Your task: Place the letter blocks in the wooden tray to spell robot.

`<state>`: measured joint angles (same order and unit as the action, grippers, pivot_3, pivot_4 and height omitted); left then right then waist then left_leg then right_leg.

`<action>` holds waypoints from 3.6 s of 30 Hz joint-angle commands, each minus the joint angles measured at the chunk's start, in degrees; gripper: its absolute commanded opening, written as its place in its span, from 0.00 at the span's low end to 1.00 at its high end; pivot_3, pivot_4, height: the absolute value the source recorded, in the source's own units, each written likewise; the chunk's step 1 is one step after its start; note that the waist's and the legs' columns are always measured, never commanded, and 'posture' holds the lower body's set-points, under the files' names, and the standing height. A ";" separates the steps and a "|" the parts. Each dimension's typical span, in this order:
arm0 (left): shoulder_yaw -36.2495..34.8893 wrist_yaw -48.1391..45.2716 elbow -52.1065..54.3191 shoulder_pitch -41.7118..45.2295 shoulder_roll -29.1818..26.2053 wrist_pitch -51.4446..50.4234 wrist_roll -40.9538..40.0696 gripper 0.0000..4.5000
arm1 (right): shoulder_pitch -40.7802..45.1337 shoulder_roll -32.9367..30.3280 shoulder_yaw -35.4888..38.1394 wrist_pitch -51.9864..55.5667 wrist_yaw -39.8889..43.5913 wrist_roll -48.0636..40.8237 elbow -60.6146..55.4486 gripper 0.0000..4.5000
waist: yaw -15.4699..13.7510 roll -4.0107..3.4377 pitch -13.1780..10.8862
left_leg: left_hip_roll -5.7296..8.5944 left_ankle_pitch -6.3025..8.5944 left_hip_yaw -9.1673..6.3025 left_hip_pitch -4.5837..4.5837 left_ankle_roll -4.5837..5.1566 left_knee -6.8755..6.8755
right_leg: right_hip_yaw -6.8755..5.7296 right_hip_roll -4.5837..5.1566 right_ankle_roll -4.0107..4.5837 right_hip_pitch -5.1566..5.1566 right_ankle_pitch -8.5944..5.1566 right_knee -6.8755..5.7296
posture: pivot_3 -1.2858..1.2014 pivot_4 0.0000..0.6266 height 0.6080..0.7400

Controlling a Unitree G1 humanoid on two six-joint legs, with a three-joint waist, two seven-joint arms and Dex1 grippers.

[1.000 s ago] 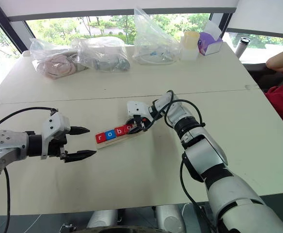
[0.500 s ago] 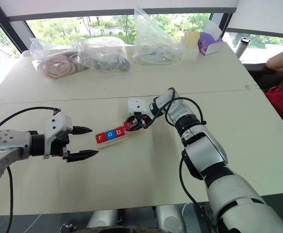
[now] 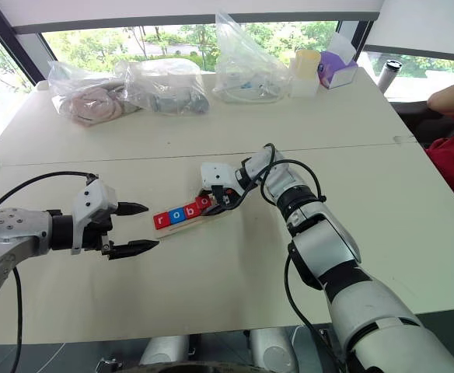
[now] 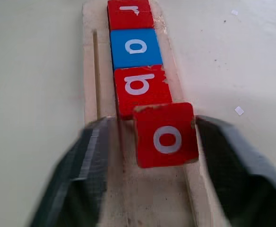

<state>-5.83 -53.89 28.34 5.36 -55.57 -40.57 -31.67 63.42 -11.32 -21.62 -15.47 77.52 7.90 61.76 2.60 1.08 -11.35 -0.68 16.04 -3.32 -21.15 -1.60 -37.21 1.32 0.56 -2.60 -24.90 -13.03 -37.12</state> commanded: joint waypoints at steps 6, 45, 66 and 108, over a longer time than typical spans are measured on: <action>-0.17 0.27 0.79 1.47 0.25 0.90 0.35 1.00 | 1.04 -0.52 2.22 -1.26 -1.18 -0.90 -0.62 0.99 | 0.00 0.00 0.00 | 0.00 0.00 0.00 0.00 0.00 0.00 | 0.00 0.00 0.00 0.00 0.00 0.00 | 0.52 0.24 1.00; 3.08 -0.97 -2.24 5.00 1.68 2.82 3.06 1.00 | -9.30 -3.80 1.87 10.26 6.60 -2.79 -20.55 0.99 | -0.03 0.00 0.00 | 0.01 -0.01 0.00 0.00 -0.02 -0.01 | -0.01 -0.01 -0.01 0.00 0.01 -0.03 | 0.52 0.24 1.00; 3.68 -1.10 -2.22 5.17 2.15 3.27 3.89 1.00 | -12.63 -6.56 5.23 20.96 -1.54 -5.19 -33.27 0.99 | -0.09 0.00 0.00 | 0.01 -0.01 -0.01 0.00 -0.02 -0.02 | -0.01 -0.01 -0.01 0.00 0.01 -0.03 | 0.52 0.24 1.00; 10.20 -5.34 -8.67 18.68 9.99 5.78 4.65 1.00 | -35.74 2.76 26.65 75.25 -69.91 -4.81 -72.18 0.26 | -0.08 0.03 0.10 | 0.10 -0.07 -0.02 -0.16 -0.11 -0.06 | 0.03 -0.03 -0.01 -0.10 0.02 -0.01 | 0.52 0.24 1.00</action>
<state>5.93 -59.47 17.62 24.12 -44.88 -34.69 -26.73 27.55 -9.93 4.68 56.91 9.35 3.25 -6.72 2.52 1.11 -11.25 -0.57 15.96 -3.34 -21.31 -1.71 -37.26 1.35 0.53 -2.61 -25.01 -13.02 -37.14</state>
